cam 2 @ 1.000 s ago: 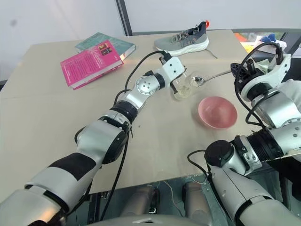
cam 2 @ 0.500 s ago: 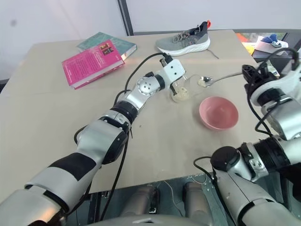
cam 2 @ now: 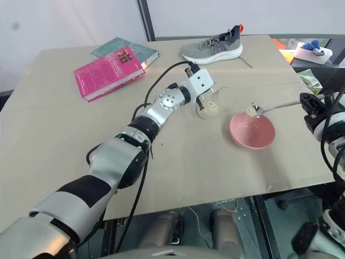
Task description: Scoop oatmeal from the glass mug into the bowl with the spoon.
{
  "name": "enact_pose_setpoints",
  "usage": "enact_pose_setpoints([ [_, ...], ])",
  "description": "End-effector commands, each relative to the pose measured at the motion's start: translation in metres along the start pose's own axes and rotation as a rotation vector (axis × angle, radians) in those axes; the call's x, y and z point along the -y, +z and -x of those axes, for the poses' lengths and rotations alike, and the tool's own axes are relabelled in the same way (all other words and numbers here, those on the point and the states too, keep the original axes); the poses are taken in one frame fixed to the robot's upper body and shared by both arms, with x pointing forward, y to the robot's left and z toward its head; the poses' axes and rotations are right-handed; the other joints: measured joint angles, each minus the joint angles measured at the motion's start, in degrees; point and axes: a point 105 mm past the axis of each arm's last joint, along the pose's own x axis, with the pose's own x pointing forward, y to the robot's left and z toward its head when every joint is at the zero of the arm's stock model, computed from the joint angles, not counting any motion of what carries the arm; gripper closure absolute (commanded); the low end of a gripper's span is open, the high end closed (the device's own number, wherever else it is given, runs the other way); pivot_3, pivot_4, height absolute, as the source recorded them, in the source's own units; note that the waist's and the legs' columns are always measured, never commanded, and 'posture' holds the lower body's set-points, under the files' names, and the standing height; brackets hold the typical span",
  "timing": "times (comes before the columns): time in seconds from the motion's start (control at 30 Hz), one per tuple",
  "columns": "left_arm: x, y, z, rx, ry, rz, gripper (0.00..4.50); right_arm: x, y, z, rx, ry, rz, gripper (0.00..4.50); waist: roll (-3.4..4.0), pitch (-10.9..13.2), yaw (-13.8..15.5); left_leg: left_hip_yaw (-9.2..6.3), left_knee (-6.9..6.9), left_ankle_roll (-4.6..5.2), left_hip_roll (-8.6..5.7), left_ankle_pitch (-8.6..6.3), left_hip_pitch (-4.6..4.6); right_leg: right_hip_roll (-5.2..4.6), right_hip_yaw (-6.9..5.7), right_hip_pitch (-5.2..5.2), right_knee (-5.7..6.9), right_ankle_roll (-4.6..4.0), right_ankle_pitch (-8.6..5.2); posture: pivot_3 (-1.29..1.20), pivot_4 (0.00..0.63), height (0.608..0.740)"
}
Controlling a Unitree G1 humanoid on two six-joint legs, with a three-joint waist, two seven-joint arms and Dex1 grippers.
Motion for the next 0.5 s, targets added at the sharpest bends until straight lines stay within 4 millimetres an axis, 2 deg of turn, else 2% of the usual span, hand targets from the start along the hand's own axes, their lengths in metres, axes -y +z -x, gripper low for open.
enact_pose_setpoints([
  [0.03,-0.013,0.019,-0.002,0.051,0.028,-0.029,4.46,-0.023,0.005,0.007,0.032,0.098,0.074,4.5,-0.01,0.0,-0.07,0.13,0.01,0.05,0.03,-0.03,0.02,0.02,0.15,0.0,-0.04,0.08,0.05,0.0,0.15,0.74],
  [0.13,-0.015,0.019,-0.001,0.052,0.034,-0.026,4.46,-0.023,0.005,0.005,0.037,0.084,0.148,4.5,-0.02,0.01,0.02,0.28,0.07,0.17,0.01,-0.06,0.06,0.05,0.32,0.0,-0.08,0.19,0.11,0.0,0.15,0.74],
  [0.27,-0.018,0.019,0.0,0.057,0.039,-0.024,4.46,-0.026,0.0,0.004,0.029,0.076,0.372,4.5,-0.03,0.02,0.26,0.36,0.13,0.26,0.01,-0.11,0.02,0.05,0.41,0.0,-0.16,0.26,0.15,0.0,0.15,0.74],
  [0.4,-0.02,0.018,0.002,0.063,0.045,-0.021,4.46,-0.033,-0.01,0.001,0.016,0.074,0.724,4.5,-0.03,0.02,0.31,0.44,0.18,0.34,0.0,-0.15,-0.01,0.05,0.47,0.0,-0.24,0.32,0.19,0.0,0.15,0.74],
  [0.5,-0.022,0.018,0.003,0.068,0.049,-0.017,4.46,-0.045,-0.014,0.002,0.047,0.131,0.895,4.5,-0.03,0.02,0.37,0.44,0.22,0.35,0.0,-0.16,-0.03,0.06,0.47,0.0,-0.32,0.37,0.21,0.0,0.15,0.74],
])
